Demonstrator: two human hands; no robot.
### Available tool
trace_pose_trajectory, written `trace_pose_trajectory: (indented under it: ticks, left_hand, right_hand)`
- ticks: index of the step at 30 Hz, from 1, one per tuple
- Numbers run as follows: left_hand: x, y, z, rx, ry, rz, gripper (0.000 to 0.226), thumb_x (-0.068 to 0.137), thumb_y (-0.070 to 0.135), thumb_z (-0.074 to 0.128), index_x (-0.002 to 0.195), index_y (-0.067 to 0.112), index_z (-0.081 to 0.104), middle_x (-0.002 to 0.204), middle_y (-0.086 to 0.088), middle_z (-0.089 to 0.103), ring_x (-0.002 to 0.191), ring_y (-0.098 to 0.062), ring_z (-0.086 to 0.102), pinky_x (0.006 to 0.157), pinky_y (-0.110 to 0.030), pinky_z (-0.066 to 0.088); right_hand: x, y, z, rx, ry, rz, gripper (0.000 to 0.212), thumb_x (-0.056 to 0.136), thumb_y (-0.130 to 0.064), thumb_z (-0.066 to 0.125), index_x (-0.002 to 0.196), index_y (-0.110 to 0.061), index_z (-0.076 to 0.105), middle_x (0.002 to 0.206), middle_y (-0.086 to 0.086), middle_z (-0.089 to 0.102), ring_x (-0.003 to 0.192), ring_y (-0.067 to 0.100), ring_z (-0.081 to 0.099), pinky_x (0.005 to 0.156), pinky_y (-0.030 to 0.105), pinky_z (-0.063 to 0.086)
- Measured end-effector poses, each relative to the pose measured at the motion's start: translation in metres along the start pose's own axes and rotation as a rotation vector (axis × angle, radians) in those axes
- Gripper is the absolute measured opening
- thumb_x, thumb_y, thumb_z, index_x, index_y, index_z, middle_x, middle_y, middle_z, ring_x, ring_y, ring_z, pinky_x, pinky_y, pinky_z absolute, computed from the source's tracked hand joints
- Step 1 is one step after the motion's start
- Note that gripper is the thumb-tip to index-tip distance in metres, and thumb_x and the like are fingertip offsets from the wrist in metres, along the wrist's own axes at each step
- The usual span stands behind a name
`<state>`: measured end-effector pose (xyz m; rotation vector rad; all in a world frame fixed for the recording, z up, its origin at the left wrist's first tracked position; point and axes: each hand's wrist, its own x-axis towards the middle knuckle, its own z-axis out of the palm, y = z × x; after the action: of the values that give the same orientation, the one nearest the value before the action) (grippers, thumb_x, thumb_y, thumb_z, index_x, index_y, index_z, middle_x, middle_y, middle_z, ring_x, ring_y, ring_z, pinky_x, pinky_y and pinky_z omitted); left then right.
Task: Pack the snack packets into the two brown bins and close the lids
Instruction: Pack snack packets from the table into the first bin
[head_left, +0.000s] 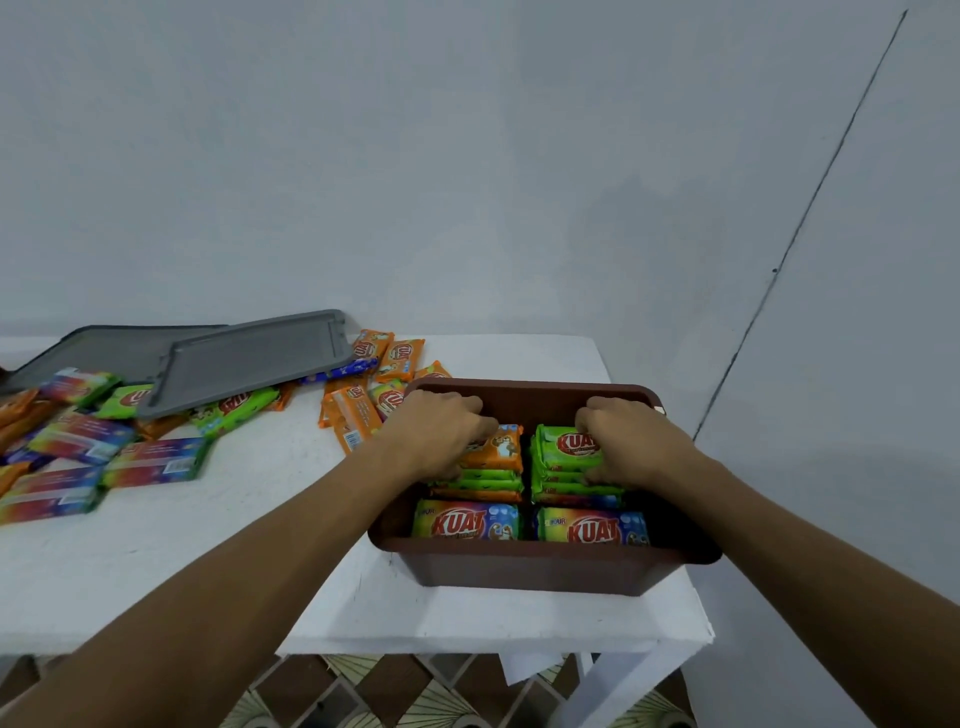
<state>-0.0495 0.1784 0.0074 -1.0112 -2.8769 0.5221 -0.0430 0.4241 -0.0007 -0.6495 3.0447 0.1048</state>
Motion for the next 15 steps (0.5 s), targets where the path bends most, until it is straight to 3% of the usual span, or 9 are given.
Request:
trace_pose_trajectory:
  ticks: [3, 5, 8, 12, 15]
  left_hand:
    - [-0.003, -0.002, 0.000, -0.053, 0.007, -0.021, 0.056, 0.080, 0.053, 0.066, 0.126, 0.026, 0.054, 0.109, 0.004, 0.059, 0.097, -0.019, 0.059, 0.065, -0.032, 0.045]
    - [-0.011, -0.007, 0.001, -0.168, -0.005, -0.047, 0.054, 0.082, 0.063, 0.058, 0.117, 0.023, 0.059, 0.106, 0.005, 0.063, 0.095, -0.017, 0.060, 0.073, -0.034, 0.048]
    - [-0.027, -0.014, 0.004, -0.256, 0.129, -0.061, 0.040, 0.090, 0.057, 0.050, 0.103, 0.022, 0.064, 0.098, 0.003, 0.064, 0.094, -0.017, 0.058, 0.082, -0.036, 0.048]
    - [-0.045, -0.049, 0.009, -0.210, 0.375, -0.140, 0.026, 0.093, 0.039, 0.049, 0.096, 0.018, 0.064, 0.094, 0.000, 0.062, 0.088, -0.021, 0.056, 0.072, -0.037, 0.048]
    - [-0.065, -0.092, 0.017, -0.174, 0.355, -0.284, 0.018, 0.094, 0.026, 0.049, 0.100, 0.015, 0.062, 0.099, -0.003, 0.060, 0.091, -0.026, 0.057, 0.065, -0.034, 0.043]
  right_hand:
    - [-0.002, 0.000, -0.002, 0.006, -0.017, -0.004, 0.062, 0.065, -0.062, 0.075, 0.110, -0.022, 0.058, 0.102, -0.006, 0.054, 0.091, 0.013, 0.054, 0.073, 0.027, 0.044]
    - [-0.004, -0.001, -0.006, 0.035, -0.026, -0.001, 0.062, 0.065, -0.071, 0.068, 0.107, -0.026, 0.061, 0.099, -0.009, 0.055, 0.088, 0.011, 0.054, 0.074, 0.029, 0.048]
    - [-0.004, -0.004, -0.014, 0.071, 0.019, -0.022, 0.042, 0.077, -0.062, 0.062, 0.105, -0.031, 0.063, 0.099, -0.012, 0.060, 0.091, 0.010, 0.058, 0.075, 0.032, 0.051]
    - [0.016, -0.028, -0.035, 0.222, 0.116, -0.052, 0.024, 0.084, -0.048, 0.065, 0.102, -0.032, 0.066, 0.094, -0.016, 0.065, 0.084, 0.006, 0.059, 0.072, 0.034, 0.054]
    - [0.044, -0.051, -0.050, 0.240, 0.181, -0.080, 0.014, 0.086, -0.041, 0.064, 0.097, -0.032, 0.067, 0.086, -0.016, 0.064, 0.084, 0.009, 0.060, 0.072, 0.036, 0.054]
